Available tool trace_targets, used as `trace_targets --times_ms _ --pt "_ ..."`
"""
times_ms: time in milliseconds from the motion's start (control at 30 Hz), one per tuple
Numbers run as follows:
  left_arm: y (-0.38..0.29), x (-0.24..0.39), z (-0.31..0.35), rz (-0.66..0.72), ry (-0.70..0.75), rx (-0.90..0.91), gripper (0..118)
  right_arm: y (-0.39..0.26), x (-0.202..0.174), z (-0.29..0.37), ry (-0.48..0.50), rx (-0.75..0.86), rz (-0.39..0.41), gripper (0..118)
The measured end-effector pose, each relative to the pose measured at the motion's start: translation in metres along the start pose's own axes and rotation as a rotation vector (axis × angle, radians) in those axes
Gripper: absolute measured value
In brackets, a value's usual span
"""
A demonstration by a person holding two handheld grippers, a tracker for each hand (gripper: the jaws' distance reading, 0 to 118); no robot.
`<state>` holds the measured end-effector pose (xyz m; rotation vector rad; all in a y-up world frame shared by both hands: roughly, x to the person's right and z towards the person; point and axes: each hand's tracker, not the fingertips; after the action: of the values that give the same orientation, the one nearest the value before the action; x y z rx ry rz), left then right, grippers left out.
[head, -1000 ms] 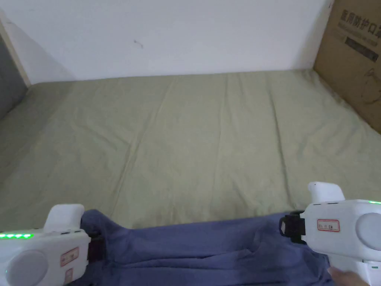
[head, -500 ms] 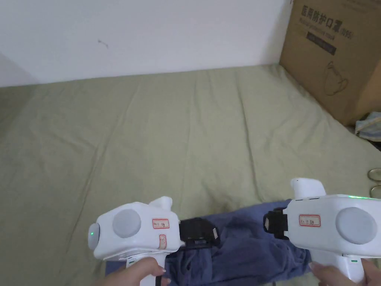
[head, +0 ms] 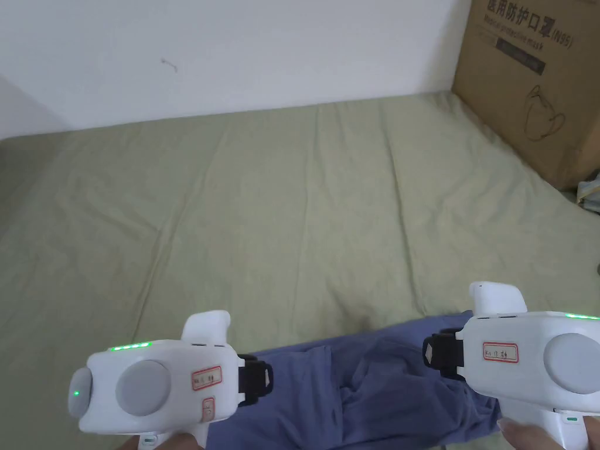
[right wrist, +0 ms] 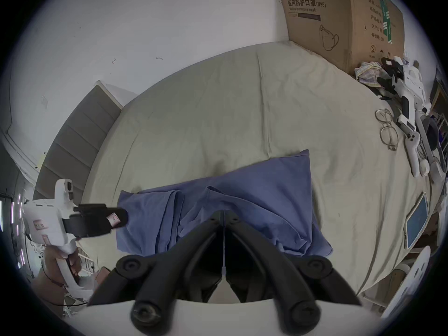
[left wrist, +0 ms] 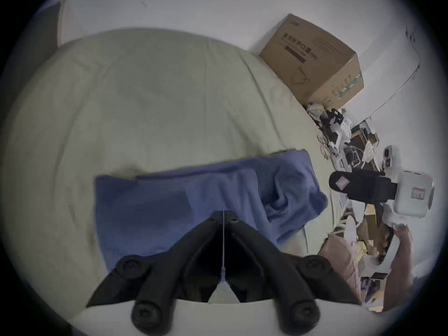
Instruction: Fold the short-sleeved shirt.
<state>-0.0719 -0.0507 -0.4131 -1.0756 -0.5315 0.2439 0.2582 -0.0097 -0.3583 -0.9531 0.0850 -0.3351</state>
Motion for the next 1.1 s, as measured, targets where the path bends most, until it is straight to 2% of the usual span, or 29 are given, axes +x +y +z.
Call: trace_targets --times_ms 100,300,400,533,633,700,767,900,933,967,1000,1033,1100 --pt "-0.003 0.011 -0.028 -0.043 -0.007 -0.071 1 0.0 0.003 -0.002 0.0 -0.004 -0.008 2" --pt "-0.01 0.036 -0.081 -0.147 0.076 -0.172 1 0.0 0.005 -0.006 -0.049 -0.008 0.012 2" --pt "-0.006 0.04 -0.078 -0.127 0.056 -0.156 1 0.0 0.007 -0.009 -0.045 -0.011 0.005 2" --pt "-0.005 0.05 -0.055 -0.108 -0.075 -0.168 1 -0.001 0.006 -0.011 -0.038 -0.014 0.0 2" --pt "-0.008 0.049 -0.025 -0.117 -0.096 -0.103 1 -0.001 0.005 -0.01 -0.037 -0.015 0.004 2" --pt "-0.006 0.035 0.0 -0.092 -0.107 -0.03 1 -0.001 0.004 -0.009 -0.035 -0.012 0.005 2" --pt "-0.005 0.003 0.024 -0.011 -0.144 0.028 1 0.0 0.003 -0.008 -0.036 -0.011 0.009 2" --pt "-0.013 -0.093 0.053 0.194 -0.228 0.07 6 0.0 -0.002 -0.008 -0.04 -0.013 0.02 2" --pt "-0.02 -0.119 0.057 0.246 -0.257 0.077 11 0.0 -0.003 -0.009 -0.039 -0.014 0.023 2" --pt "-0.023 -0.133 0.058 0.282 -0.271 0.078 36 -0.001 -0.005 -0.009 -0.039 -0.016 0.027 2" --pt "-0.029 -0.151 0.058 0.32 -0.262 0.065 87 -0.001 -0.006 -0.011 -0.041 -0.021 0.031 2" --pt "-0.036 -0.165 0.057 0.345 -0.261 0.059 117 -0.001 -0.008 -0.012 -0.043 -0.025 0.035 2" --pt "-0.042 -0.174 0.061 0.397 -0.299 0.125 116 -0.002 -0.011 -0.014 -0.047 -0.031 0.039 2"
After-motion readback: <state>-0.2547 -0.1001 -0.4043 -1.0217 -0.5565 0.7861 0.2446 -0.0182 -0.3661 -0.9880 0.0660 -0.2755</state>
